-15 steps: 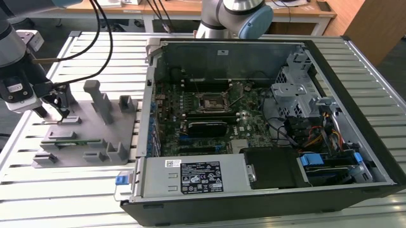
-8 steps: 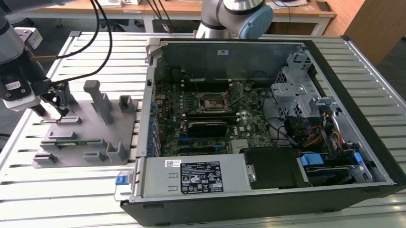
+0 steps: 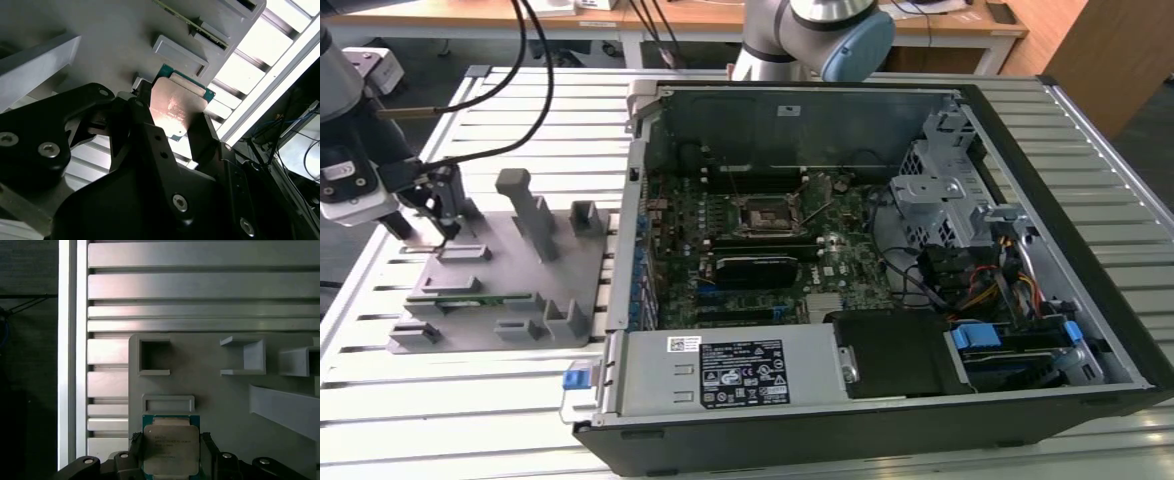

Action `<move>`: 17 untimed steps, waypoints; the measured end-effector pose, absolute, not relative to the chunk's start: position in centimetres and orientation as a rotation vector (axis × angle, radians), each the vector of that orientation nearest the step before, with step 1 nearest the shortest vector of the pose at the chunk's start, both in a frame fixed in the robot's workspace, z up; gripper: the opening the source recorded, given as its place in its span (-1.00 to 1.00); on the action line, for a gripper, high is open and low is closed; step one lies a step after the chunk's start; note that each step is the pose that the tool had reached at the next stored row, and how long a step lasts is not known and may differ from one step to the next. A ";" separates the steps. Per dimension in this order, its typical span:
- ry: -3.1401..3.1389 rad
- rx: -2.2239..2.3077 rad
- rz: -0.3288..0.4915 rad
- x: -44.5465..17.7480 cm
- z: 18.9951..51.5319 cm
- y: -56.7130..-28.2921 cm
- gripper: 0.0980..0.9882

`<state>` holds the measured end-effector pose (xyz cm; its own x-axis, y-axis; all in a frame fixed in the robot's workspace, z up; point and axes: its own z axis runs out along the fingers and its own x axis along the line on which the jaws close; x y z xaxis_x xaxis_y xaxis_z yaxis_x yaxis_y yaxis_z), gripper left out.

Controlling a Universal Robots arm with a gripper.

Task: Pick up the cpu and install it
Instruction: 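Pick up the cpu and move it towards the insertion slot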

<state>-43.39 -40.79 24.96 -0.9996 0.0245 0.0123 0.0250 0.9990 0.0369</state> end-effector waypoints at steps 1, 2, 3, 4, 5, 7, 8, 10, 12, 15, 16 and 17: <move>-3.129 -0.039 -0.058 -43.4 25.1 -40.8 0.00; -3.129 -0.039 -0.058 -43.4 25.1 -40.8 0.00; -3.129 -0.039 -0.058 -43.4 25.2 -40.8 0.00; -3.129 -0.039 -0.058 -43.4 25.3 -40.8 0.00; -3.129 -0.039 -0.058 -43.4 25.4 -40.8 0.00; -3.129 -0.039 -0.058 -43.4 25.5 -40.8 0.00; -3.129 -0.039 -0.058 -43.4 25.6 -40.8 0.00; -3.129 -0.039 -0.058 -43.4 25.7 -40.8 0.00; -3.129 -0.039 -0.058 -43.4 25.9 -40.8 0.00; -3.129 -0.039 -0.058 -43.4 26.3 -40.8 0.00; -3.129 -0.039 -0.058 -43.4 26.5 -40.8 0.00; -3.129 -0.039 -0.058 -43.4 26.8 -40.8 0.00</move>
